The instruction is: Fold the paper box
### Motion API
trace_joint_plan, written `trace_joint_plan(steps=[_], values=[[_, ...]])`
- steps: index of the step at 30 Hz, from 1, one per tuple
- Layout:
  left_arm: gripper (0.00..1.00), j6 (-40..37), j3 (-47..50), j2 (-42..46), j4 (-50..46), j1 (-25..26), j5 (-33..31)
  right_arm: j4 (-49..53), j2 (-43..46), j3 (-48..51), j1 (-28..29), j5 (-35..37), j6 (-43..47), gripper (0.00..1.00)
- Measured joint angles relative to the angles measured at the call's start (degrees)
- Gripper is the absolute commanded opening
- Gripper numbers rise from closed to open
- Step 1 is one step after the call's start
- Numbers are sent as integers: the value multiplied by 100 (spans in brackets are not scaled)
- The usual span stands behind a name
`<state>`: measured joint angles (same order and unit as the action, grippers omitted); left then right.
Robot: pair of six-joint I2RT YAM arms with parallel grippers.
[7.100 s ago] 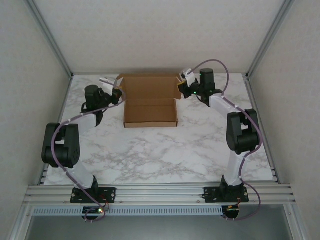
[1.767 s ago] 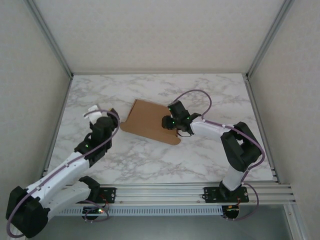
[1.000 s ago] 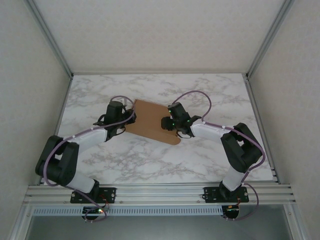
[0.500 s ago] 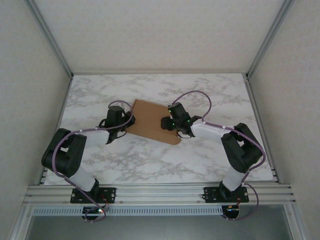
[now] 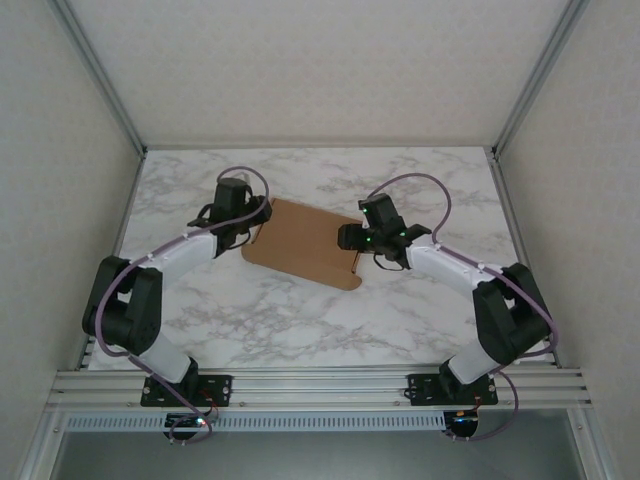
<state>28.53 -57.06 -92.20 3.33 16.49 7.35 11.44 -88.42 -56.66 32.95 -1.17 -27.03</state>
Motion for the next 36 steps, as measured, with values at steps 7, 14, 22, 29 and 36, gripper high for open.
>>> trace_joint_plan(steps=[7, 14, 22, 29, 36], values=[[46, -468, -479, -901, -111, -85, -101, -20, 131, 376, -514, -297, -256, 81], [44, -841, -636, -1429, -149, -203, 260, -544, -48, 796, -968, -988, -719, 99], [36, -927, -748, -1646, 46, -479, 863, -1606, -673, 1095, -1222, -2000, -1213, 99], [29, -890, -745, -1733, 234, -627, 1154, -2428, -896, 1231, -1443, -2627, -1659, 99], [26, -791, -713, -1790, 415, -857, 1434, -3018, -1034, 1316, -1471, -3097, -1947, 99]])
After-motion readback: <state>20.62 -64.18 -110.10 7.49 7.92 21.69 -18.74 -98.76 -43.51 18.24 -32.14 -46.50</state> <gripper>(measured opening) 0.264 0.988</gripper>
